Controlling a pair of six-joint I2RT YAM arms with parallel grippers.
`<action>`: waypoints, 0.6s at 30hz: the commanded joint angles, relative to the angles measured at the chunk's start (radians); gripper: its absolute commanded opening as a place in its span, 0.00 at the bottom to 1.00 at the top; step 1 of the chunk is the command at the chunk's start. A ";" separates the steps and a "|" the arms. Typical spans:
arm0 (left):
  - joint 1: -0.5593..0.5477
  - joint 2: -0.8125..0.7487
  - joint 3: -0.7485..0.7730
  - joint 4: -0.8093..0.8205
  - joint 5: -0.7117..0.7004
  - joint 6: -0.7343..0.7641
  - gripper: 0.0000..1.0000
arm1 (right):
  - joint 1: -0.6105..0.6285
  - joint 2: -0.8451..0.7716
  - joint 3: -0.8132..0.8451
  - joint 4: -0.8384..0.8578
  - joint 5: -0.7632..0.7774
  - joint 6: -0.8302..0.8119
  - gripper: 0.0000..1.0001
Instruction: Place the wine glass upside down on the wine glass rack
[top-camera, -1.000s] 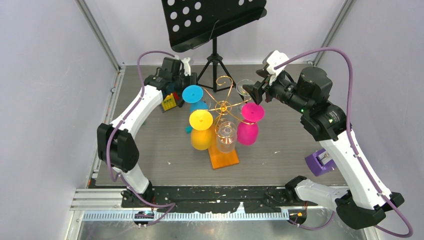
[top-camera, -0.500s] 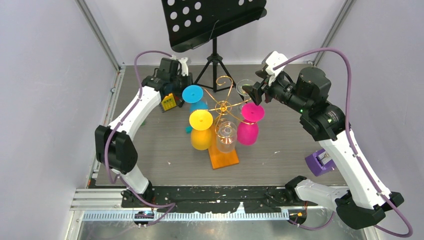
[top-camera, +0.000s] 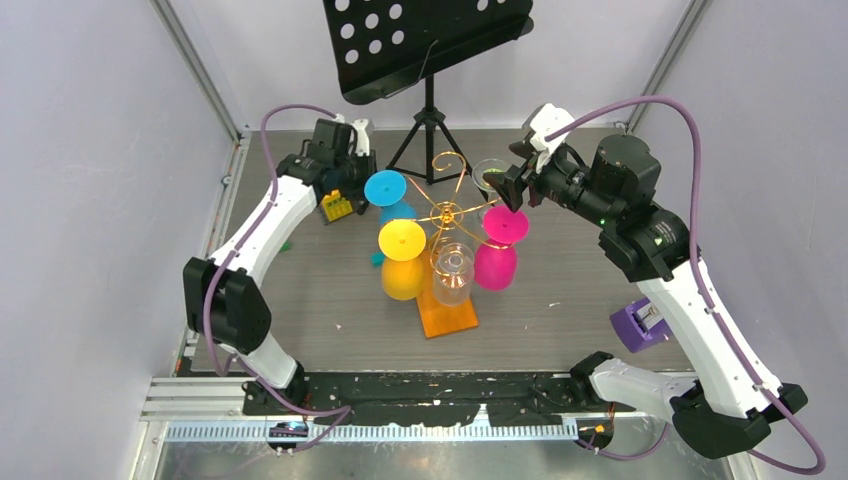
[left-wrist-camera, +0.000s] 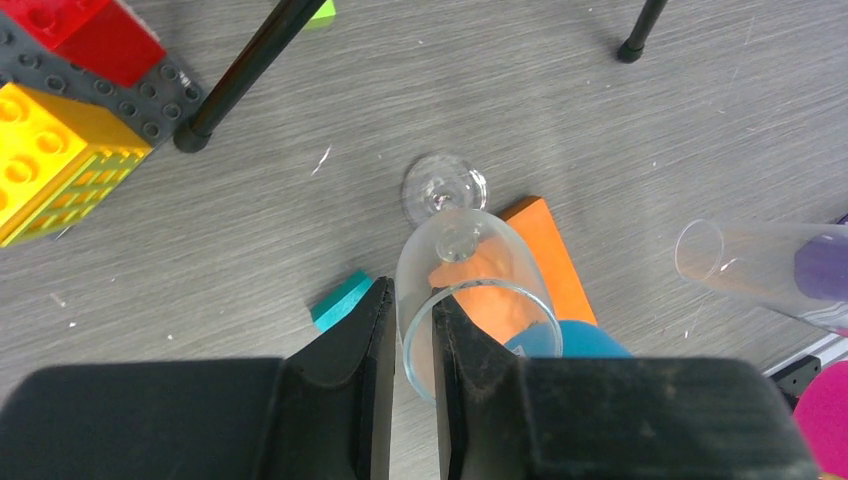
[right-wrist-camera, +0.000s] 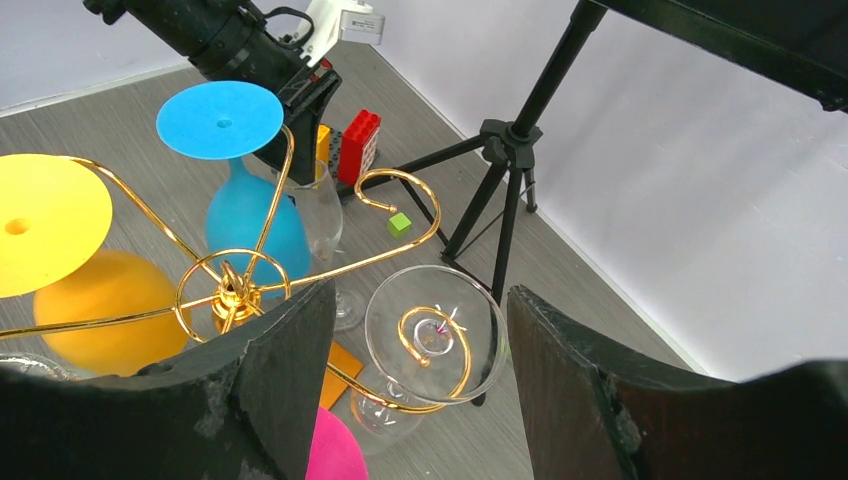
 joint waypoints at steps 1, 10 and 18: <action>0.023 -0.068 -0.019 -0.042 -0.034 0.028 0.18 | -0.001 -0.011 -0.004 0.040 -0.010 0.000 0.69; 0.062 -0.153 -0.102 -0.065 -0.066 0.042 0.18 | -0.001 0.001 -0.002 0.045 -0.018 -0.002 0.69; 0.088 -0.200 -0.133 -0.063 -0.052 0.042 0.17 | -0.001 0.020 0.010 0.050 -0.036 0.004 0.69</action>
